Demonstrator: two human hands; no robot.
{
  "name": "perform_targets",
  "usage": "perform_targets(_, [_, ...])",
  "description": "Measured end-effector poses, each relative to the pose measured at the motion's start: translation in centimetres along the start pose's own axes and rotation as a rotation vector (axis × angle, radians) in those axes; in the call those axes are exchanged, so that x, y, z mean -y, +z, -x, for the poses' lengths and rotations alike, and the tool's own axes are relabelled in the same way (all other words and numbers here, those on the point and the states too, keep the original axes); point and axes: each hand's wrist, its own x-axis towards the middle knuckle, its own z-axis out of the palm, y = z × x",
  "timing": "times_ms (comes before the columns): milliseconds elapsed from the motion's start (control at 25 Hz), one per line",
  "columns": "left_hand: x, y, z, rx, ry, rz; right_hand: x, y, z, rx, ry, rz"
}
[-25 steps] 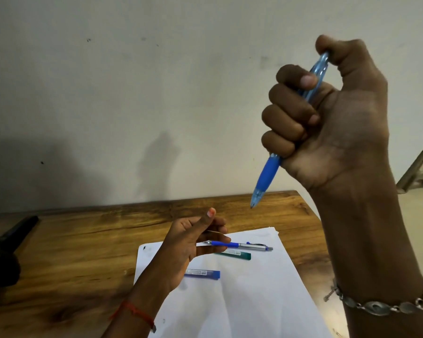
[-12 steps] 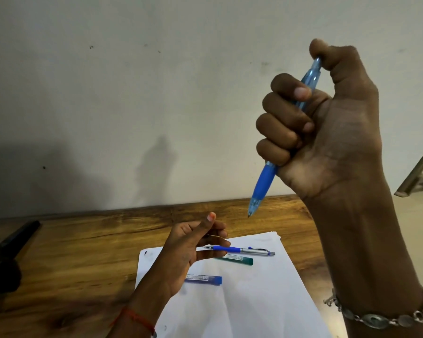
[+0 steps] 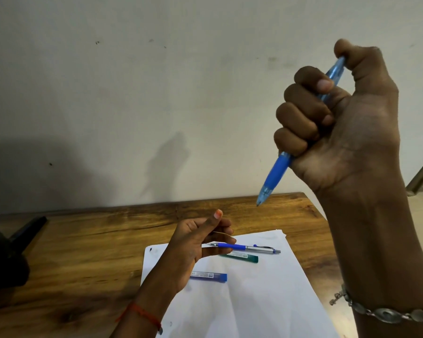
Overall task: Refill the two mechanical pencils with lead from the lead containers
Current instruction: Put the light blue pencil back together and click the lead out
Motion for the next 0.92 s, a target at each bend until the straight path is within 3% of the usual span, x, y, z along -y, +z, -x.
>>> perform_targets(920, [0.02,-0.18,-0.05,0.042,0.008,-0.025,-0.34,-1.01,-0.72,0.007,-0.021,-0.098])
